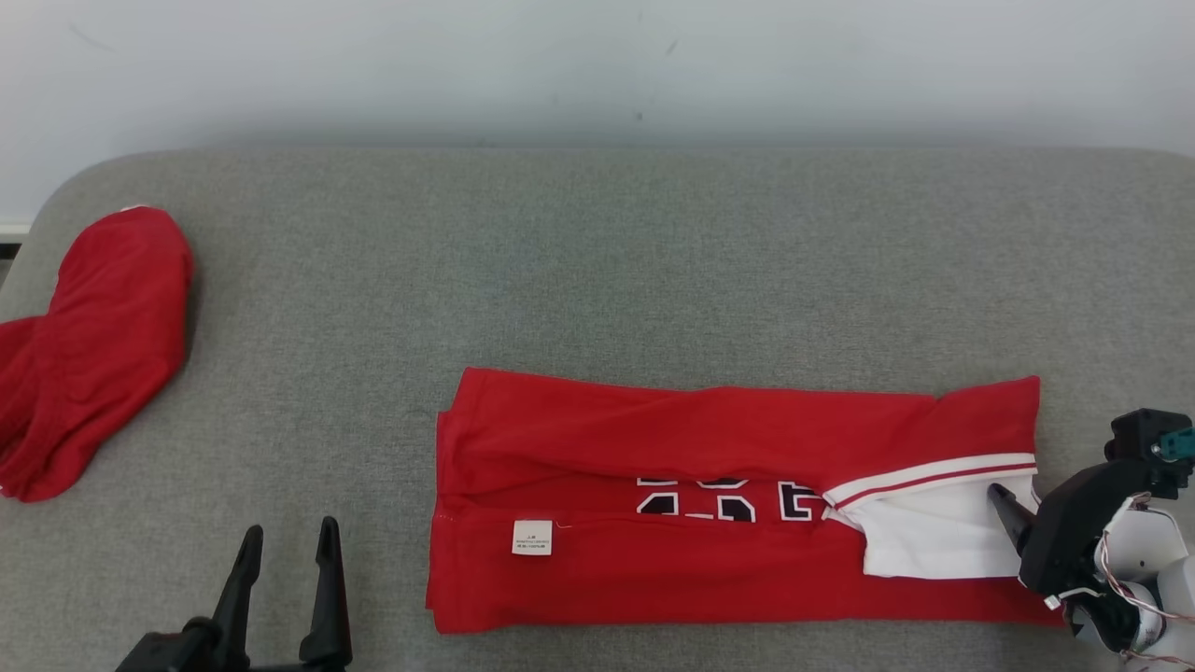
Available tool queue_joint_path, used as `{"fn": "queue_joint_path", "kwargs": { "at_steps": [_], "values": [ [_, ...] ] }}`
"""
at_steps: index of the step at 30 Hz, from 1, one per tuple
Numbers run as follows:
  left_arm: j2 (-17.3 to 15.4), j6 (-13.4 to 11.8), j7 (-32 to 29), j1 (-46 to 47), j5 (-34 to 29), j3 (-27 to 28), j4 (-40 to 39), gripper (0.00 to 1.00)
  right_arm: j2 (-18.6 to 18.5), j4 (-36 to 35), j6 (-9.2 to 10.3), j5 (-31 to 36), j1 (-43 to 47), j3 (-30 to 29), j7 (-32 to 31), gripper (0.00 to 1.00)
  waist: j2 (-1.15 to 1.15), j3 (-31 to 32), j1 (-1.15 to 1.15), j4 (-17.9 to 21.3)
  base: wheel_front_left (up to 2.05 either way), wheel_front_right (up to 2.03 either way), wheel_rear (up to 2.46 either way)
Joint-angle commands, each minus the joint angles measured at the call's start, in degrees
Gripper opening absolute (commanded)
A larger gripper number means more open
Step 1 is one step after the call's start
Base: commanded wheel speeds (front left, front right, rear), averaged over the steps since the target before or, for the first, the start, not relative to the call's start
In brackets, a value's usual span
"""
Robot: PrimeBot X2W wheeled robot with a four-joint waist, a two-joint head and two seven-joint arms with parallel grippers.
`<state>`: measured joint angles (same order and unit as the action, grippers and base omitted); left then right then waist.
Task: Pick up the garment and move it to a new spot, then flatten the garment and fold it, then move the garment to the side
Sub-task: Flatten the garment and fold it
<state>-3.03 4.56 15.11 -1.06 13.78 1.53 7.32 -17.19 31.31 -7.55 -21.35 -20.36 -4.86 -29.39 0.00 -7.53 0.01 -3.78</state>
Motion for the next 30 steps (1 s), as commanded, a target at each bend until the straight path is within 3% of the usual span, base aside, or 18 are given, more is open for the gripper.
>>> {"fn": "queue_joint_path", "kwargs": {
  "at_steps": [1,8,9,10,16,19,30],
  "values": [
    [0.0,0.1,0.0,1.0,-0.3,0.1,0.3,1.00,0.0,0.9,0.13,-0.3,-0.7,0.1,-0.3,1.00,0.00,-0.7,-0.01,-0.6,0.00,0.00,0.00],
    [0.1,0.0,0.0,3.3,0.1,-0.7,1.7,1.00,0.4,7.4,0.13,-0.6,-2.3,2.5,-2.6,1.00,0.00,-1.4,-0.01,-1.4,0.00,0.00,0.00],
    [0.1,-0.1,0.0,3.4,0.1,-0.8,1.8,1.00,0.4,7.8,0.13,-0.7,-2.5,2.9,-2.5,0.44,0.00,-1.4,-0.01,-1.4,0.00,0.00,0.00],
    [0.2,-0.2,0.0,3.4,0.1,-0.8,1.8,1.00,0.5,8.3,0.13,-0.8,-2.6,3.3,-2.3,0.00,0.00,-1.4,-0.01,-1.4,0.00,0.00,0.00],
    [0.1,-0.5,0.0,2.9,0.0,-0.3,1.5,1.00,-1.4,9.0,0.19,0.3,-4.4,2.1,2.9,0.00,0.00,-0.8,-0.01,-0.7,0.00,0.00,0.00],
    [0.1,-0.5,0.0,1.8,-0.3,0.1,1.2,1.00,-2.4,9.5,0.18,2.3,-6.1,-1.3,6.6,0.00,0.00,0.0,-0.01,0.1,0.00,0.00,0.00],
    [0.1,-0.8,0.0,-0.6,-0.7,-0.1,0.5,1.00,-6.6,8.7,0.15,10.3,-4.6,-9.2,6.9,0.00,0.00,2.6,-0.01,2.2,0.00,0.00,0.00]
  ]
}}
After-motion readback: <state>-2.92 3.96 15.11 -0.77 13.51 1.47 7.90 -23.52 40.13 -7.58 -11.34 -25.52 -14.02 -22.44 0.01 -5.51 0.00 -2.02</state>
